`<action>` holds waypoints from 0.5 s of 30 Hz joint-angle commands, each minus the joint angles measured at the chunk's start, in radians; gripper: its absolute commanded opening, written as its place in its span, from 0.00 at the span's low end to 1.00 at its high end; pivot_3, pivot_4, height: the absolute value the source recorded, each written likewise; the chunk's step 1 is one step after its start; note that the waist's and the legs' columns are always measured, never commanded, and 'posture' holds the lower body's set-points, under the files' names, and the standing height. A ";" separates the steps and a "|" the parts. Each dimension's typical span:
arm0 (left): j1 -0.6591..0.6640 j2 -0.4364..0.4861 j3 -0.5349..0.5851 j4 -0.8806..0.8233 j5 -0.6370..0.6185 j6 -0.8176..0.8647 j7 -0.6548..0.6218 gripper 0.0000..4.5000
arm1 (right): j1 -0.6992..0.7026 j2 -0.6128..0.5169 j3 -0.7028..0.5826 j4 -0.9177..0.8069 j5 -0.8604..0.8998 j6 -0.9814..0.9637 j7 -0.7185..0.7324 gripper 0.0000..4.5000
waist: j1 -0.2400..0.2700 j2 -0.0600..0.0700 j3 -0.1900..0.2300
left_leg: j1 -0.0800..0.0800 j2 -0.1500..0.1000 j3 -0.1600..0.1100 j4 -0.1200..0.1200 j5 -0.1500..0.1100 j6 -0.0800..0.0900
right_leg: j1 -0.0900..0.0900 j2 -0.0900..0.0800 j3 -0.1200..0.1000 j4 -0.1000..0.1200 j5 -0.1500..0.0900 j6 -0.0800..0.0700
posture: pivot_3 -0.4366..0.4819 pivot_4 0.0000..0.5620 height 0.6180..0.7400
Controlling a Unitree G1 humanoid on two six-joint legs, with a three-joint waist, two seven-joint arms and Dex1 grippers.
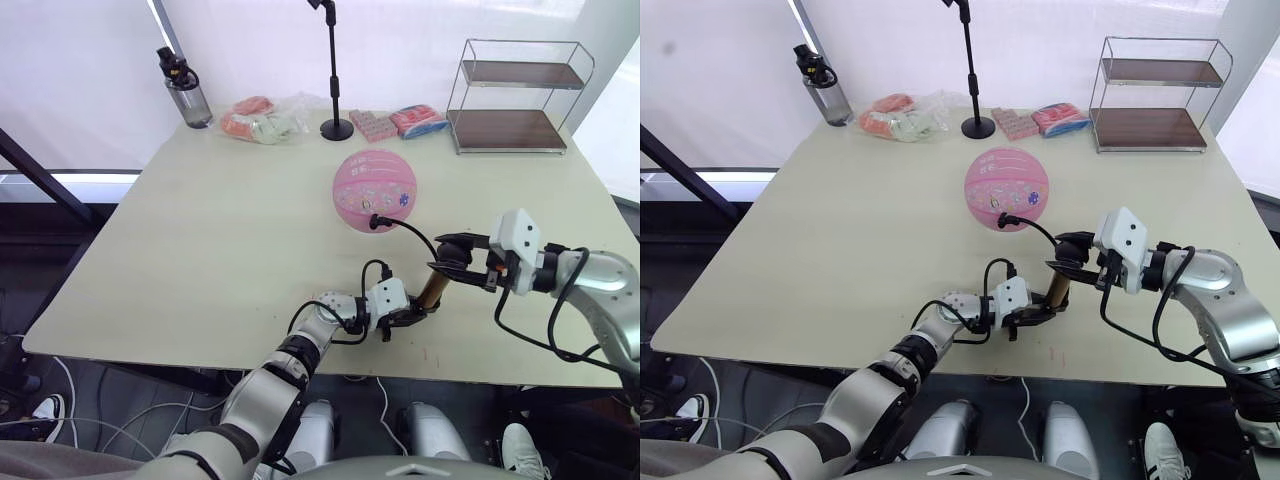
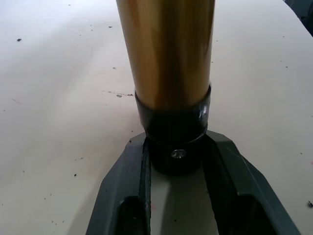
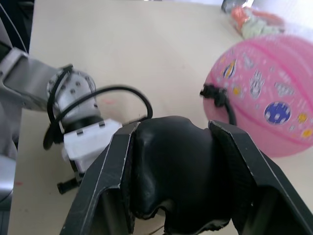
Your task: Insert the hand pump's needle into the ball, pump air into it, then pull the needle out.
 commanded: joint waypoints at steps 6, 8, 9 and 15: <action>0.062 0.017 -0.052 0.090 0.066 0.038 -0.028 0.24 | -0.091 -0.065 -0.070 0.004 0.028 0.105 0.003 0.40 | -0.003 -0.001 0.001 | 0.000 0.000 -0.001 0.001 0.000 0.000 | 0.000 0.000 0.000 0.000 0.000 0.000 | 0.48 0.27 0.93; 0.062 0.016 -0.052 0.090 0.066 0.038 -0.030 0.24 | -0.144 -0.085 -0.094 -0.016 0.065 0.162 -0.003 0.40 | 0.000 0.001 0.003 | -0.001 0.000 -0.001 0.001 0.000 0.000 | 0.000 0.000 -0.001 0.000 0.000 0.000 | 0.48 0.27 0.93; 0.063 0.015 -0.053 0.090 0.066 0.037 -0.031 0.24 | -0.172 -0.099 -0.107 -0.025 0.087 0.196 -0.002 0.40 | 0.001 0.002 0.004 | -0.002 -0.001 -0.001 0.001 0.000 0.000 | -0.001 -0.001 0.000 0.000 0.000 0.000 | 0.48 0.27 0.93; 0.064 0.013 -0.054 0.089 0.064 0.037 -0.030 0.24 | -0.312 -0.182 -0.165 -0.038 0.190 0.331 0.023 0.40 | 0.010 0.004 0.009 | -0.004 -0.002 -0.002 0.001 0.000 0.000 | -0.003 -0.001 -0.001 0.000 0.000 0.000 | 0.48 0.27 0.93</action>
